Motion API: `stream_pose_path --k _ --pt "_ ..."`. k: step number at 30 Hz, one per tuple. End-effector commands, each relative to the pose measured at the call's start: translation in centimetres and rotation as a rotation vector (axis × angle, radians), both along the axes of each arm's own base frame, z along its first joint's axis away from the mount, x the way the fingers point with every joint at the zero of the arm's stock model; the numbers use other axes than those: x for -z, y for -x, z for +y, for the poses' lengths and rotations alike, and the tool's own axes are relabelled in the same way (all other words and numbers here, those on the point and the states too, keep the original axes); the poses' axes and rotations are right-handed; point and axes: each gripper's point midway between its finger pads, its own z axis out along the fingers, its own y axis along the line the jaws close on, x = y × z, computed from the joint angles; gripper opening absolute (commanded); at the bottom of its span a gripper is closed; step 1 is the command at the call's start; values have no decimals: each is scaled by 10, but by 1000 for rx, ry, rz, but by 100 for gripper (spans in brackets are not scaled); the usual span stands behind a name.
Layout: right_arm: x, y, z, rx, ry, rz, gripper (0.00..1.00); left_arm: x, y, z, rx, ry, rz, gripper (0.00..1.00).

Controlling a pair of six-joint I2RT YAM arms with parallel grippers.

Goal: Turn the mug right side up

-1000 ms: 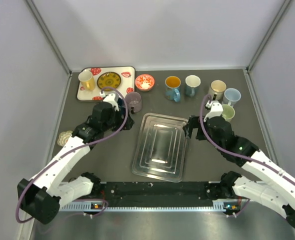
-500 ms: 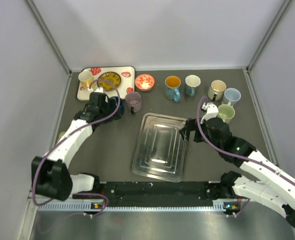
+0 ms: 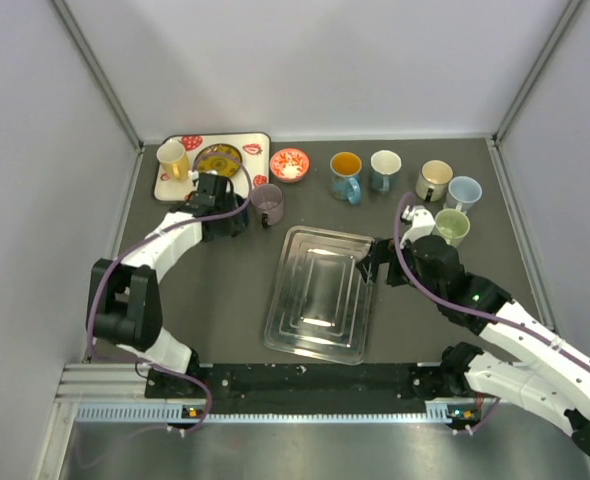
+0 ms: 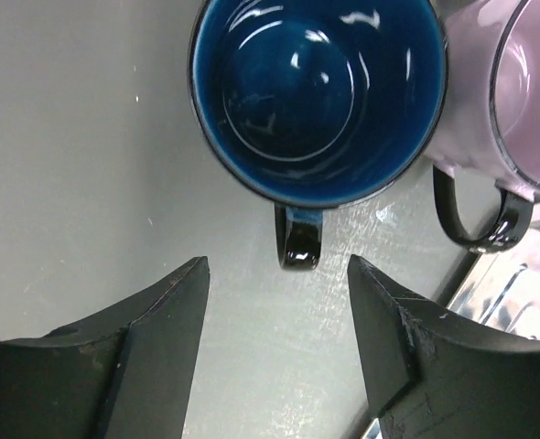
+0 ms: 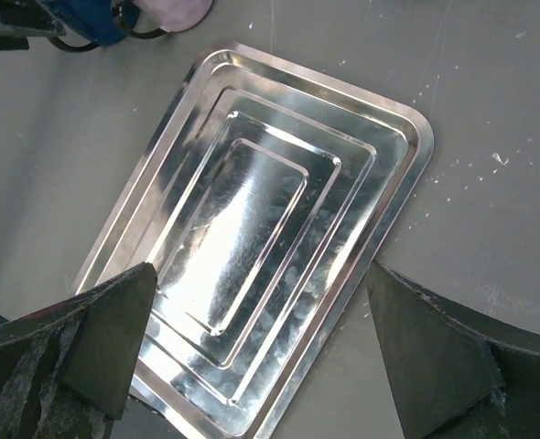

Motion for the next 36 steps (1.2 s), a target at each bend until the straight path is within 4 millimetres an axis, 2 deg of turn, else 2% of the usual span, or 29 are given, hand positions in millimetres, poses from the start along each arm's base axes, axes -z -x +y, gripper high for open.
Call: stream_pose_path --k 1,3,10,19,26,27,29,31,36 --pt "-8 -6 2 -2 -19 -35 99 -19 -28 6 8 -60 -71 66" --pt "-6 -6 3 -4 -16 -31 99 -22 -35 5 22 -73 -76 63" --pt "-2 -6 3 -7 -2 -28 99 -7 -42 8 20 -106 -32 49" --pt "-1 -7 2 -4 3 -29 99 4 -47 12 22 -140 -12 43" --pt "3 -6 2 -3 6 -17 99 4 -47 13 27 -146 -8 26" --pt "3 -7 3 -1 6 -14 99 3 -47 13 25 -148 -8 20" --pt "4 -7 3 -1 4 -11 99 5 -46 13 25 -149 -3 15" --pt "5 -7 4 -1 3 -6 99 4 -44 15 21 -153 -4 1" --pt "7 -6 4 -3 5 -4 99 -1 -42 17 15 -149 -18 0"
